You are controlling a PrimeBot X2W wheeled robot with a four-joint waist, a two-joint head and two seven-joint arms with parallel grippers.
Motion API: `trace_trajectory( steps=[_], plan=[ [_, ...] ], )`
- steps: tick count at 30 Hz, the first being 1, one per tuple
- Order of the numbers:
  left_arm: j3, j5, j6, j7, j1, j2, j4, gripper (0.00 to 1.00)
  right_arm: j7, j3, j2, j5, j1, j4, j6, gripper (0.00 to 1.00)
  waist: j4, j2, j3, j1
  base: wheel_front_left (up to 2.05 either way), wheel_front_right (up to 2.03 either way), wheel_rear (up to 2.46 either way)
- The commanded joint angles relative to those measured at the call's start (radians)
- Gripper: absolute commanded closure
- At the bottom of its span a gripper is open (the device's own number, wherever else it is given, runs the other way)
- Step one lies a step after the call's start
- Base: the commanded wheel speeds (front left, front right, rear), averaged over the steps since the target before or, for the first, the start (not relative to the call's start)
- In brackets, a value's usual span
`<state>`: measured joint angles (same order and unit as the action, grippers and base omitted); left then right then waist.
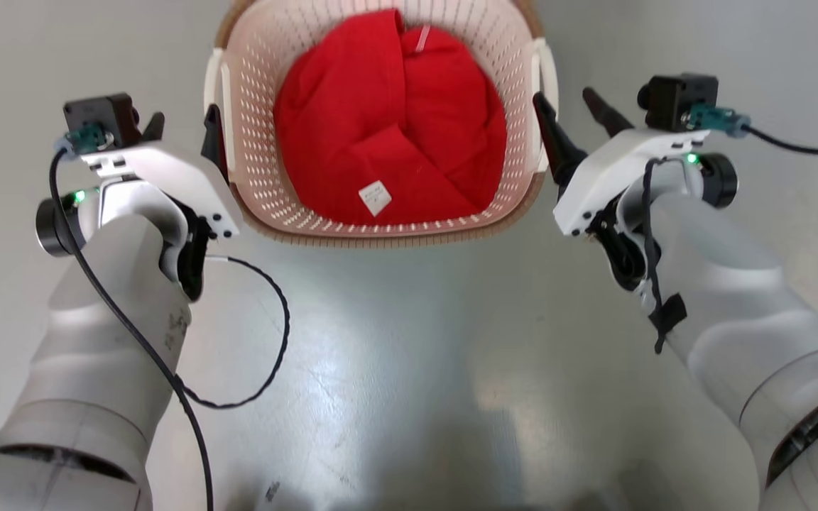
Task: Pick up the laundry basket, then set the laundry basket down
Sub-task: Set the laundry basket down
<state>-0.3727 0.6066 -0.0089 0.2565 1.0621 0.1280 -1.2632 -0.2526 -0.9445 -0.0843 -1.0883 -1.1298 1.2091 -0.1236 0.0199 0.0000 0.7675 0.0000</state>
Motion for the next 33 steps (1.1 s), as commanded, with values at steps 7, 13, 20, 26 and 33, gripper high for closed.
trace_trajectory(
  steps=[7,13,20,26,33],
  plan=[
    [0.054,-0.022,-0.008,0.005,-0.117,0.034,0.096,0.0,-0.009,0.04,-0.003,0.048,0.117,-0.057,-0.007,0.0,-0.007,0.0,-0.128,0.0,0.0,0.0,0.0],
    [0.088,-0.057,-0.006,0.005,-0.192,0.022,0.188,0.0,-0.009,0.088,-0.023,0.09,0.166,-0.105,-0.007,0.0,-0.006,0.0,-0.199,0.0,0.0,0.0,0.0],
    [0.149,-0.111,-0.002,0.005,-0.309,0.002,0.314,0.0,-0.009,0.163,-0.042,0.161,0.247,-0.167,-0.007,0.0,-0.008,0.0,-0.302,0.0,0.0,0.0,0.0],
    [0.203,-0.156,-0.001,0.005,-0.416,-0.015,0.424,0.0,-0.009,0.235,-0.071,0.236,0.332,-0.248,-0.007,0.0,-0.008,0.0,-0.384,0.0,0.0,0.0,0.0],
    [0.249,-0.195,-0.013,0.005,-0.51,-0.035,0.534,0.0,-0.009,0.333,-0.094,0.323,0.424,-0.343,-0.007,0.0,-0.012,0.0,-0.448,0.0,0.0,0.0,0.0]
  ],
)
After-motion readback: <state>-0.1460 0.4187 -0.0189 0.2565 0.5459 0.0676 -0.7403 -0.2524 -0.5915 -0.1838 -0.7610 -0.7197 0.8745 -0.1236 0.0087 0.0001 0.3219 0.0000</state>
